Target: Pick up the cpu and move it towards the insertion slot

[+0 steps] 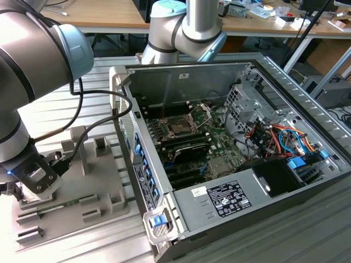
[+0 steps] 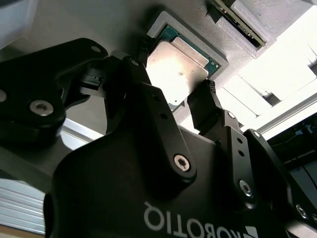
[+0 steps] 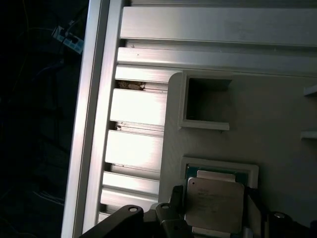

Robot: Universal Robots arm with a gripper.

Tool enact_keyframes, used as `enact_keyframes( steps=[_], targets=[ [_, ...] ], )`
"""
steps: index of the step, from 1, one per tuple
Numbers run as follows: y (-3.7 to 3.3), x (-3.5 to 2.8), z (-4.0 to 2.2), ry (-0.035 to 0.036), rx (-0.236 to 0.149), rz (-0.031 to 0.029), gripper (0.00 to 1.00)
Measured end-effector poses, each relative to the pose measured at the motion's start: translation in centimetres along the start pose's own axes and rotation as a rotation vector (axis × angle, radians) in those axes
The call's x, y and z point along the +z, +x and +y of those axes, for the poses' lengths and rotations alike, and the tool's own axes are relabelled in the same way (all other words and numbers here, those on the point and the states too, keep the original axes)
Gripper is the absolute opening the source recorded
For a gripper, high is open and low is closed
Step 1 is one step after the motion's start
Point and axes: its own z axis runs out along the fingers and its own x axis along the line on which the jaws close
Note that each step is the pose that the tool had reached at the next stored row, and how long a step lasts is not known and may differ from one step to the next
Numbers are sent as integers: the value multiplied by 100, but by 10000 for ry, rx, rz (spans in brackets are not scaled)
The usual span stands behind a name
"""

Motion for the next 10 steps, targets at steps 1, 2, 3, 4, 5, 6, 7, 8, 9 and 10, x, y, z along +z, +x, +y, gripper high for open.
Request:
enact_keyframes(
  steps=[1, 2, 3, 4, 5, 6, 7, 8, 9, 10],
  targets=[
    [0, 0, 0, 1, 0, 0, 58],
    [0, 1, 0, 1, 0, 1, 55],
    [0, 1, 0, 0, -1, 0, 55],
    [0, 1, 0, 0, -1, 0, 55],
    [0, 2, 0, 0, 0, 0, 55],
    [0, 3, 0, 0, -1, 0, 55],
    [0, 3, 0, 0, -1, 0, 55],
    [0, 3, 0, 0, -1, 0, 55],
    [0, 3, 0, 0, -1, 0, 55],
    [0, 4, 0, 0, -1, 0, 55]
  ],
)
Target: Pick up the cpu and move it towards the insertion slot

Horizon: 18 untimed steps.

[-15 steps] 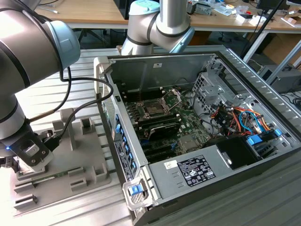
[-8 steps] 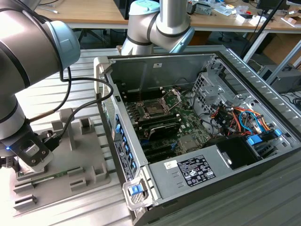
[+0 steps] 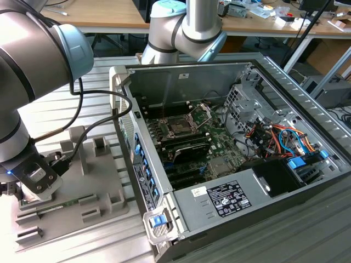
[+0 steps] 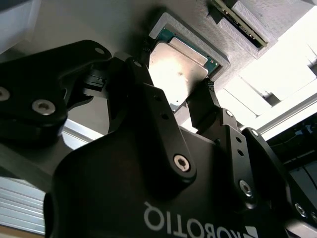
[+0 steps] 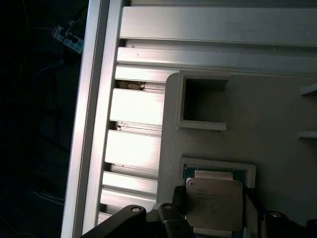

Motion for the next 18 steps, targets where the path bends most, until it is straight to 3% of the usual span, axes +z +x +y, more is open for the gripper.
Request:
enact_keyframes(
  steps=[11, 18],
  targets=[
    [-1, -1, 1, -5, 0, -5, 55],
    [0, -39, 2, -34, 0, -5, 55]
  ],
)
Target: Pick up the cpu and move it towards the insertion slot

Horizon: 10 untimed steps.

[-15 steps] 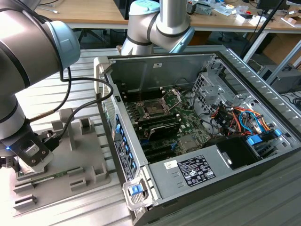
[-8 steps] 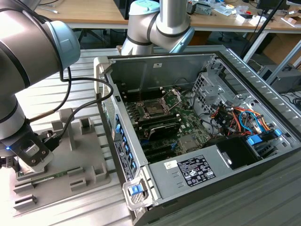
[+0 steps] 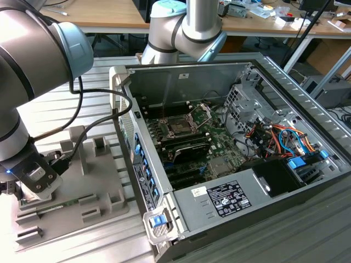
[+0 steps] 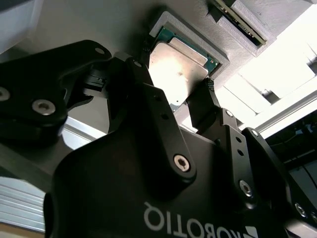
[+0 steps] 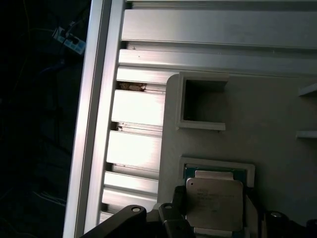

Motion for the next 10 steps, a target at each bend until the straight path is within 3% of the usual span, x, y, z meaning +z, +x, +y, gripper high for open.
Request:
enact_keyframes(
  steps=[10],
  targets=[
    [0, -37, 1, -15, 0, -3, 55]
  ],
)
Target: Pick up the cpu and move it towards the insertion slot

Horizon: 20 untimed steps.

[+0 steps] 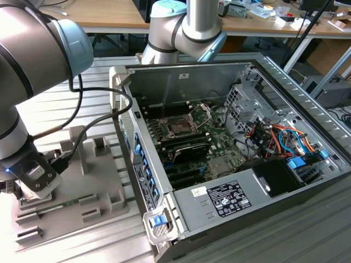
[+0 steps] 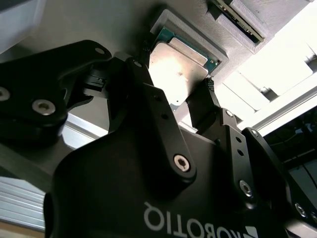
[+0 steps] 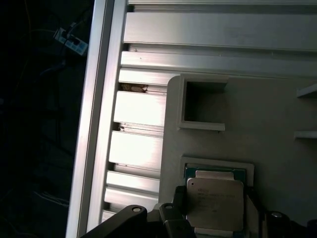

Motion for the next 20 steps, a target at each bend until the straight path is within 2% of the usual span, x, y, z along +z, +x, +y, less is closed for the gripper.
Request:
enact_keyframes(
  steps=[20],
  targets=[
    [0, -103, 5, -6, 0, 0, 55]
  ],
)
